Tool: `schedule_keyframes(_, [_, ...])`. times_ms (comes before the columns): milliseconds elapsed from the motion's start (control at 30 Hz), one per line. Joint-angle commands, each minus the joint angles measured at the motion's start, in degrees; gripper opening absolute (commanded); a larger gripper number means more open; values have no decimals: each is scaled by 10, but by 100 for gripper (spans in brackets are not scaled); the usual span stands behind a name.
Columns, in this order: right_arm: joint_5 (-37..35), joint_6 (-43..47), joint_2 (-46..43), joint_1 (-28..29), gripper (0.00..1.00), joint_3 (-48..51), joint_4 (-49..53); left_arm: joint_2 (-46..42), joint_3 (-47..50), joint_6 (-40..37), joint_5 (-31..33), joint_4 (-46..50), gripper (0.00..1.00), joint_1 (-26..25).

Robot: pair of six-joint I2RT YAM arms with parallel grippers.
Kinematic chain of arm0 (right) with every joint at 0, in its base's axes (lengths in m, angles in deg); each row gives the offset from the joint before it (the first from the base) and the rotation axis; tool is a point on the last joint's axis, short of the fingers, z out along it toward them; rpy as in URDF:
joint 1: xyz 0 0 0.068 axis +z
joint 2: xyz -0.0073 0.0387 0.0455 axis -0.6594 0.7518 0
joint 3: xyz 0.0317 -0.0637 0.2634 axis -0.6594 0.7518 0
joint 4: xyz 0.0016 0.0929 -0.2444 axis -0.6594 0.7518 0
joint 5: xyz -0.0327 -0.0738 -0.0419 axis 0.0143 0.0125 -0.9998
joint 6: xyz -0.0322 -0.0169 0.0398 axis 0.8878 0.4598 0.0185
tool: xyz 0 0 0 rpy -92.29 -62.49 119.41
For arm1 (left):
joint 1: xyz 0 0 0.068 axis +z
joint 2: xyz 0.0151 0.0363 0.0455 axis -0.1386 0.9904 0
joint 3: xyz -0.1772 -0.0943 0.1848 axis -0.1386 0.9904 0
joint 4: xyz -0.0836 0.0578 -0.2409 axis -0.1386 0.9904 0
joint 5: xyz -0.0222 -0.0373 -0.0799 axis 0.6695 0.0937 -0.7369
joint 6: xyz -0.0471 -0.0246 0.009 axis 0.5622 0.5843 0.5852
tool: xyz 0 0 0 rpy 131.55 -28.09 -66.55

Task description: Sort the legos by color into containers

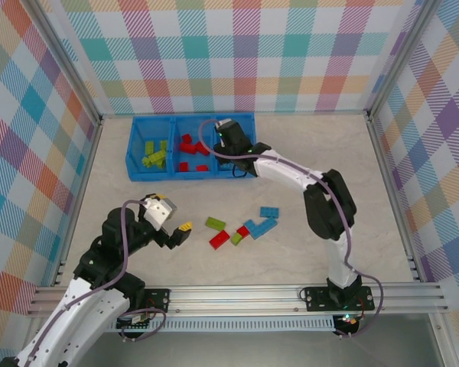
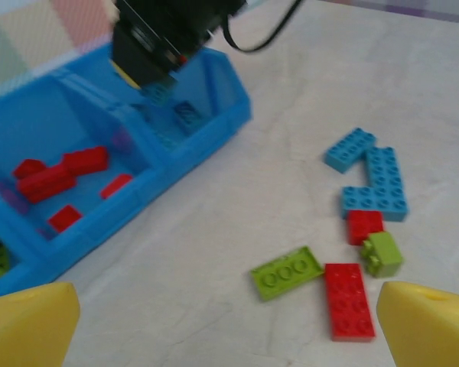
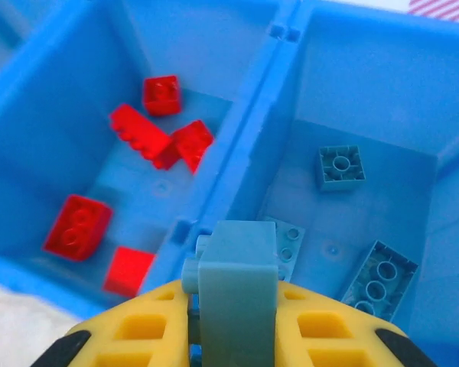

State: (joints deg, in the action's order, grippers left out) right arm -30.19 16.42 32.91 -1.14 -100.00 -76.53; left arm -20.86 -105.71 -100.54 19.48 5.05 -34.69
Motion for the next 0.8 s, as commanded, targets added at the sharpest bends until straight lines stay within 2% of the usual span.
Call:
schedule_keyframes(0, [-4, -7, 26, -17, 21, -30, 13, -18, 14, 14, 50, -27, 100, -7])
schedule_keyframes(133, [29, -17, 53, -33, 28, -57, 25, -10, 15, 14, 46, -32, 100, -7])
schedule_keyframes(233, [63, -27, 62, -41, 43, -85, 51, -1, 11, 12, 45, -31, 100, -7])
schedule_keyframes(433, [68, -33, 7, -42, 46, -69, 61, 4, 12, 10, 44, -32, 100, -7])
schedule_keyframes(533, [99, -34, -60, -42, 48, -15, 50, 6, 11, 14, 51, -30, 100, -7])
schedule_keyframes(633, [161, -29, -159, -42, 54, 72, 32, 11, 7, 29, 71, -30, 100, -6])
schedule_keyframes(767, [248, -33, -317, -42, 67, 231, -5, 53, -36, 119, 159, 14, 100, -4])
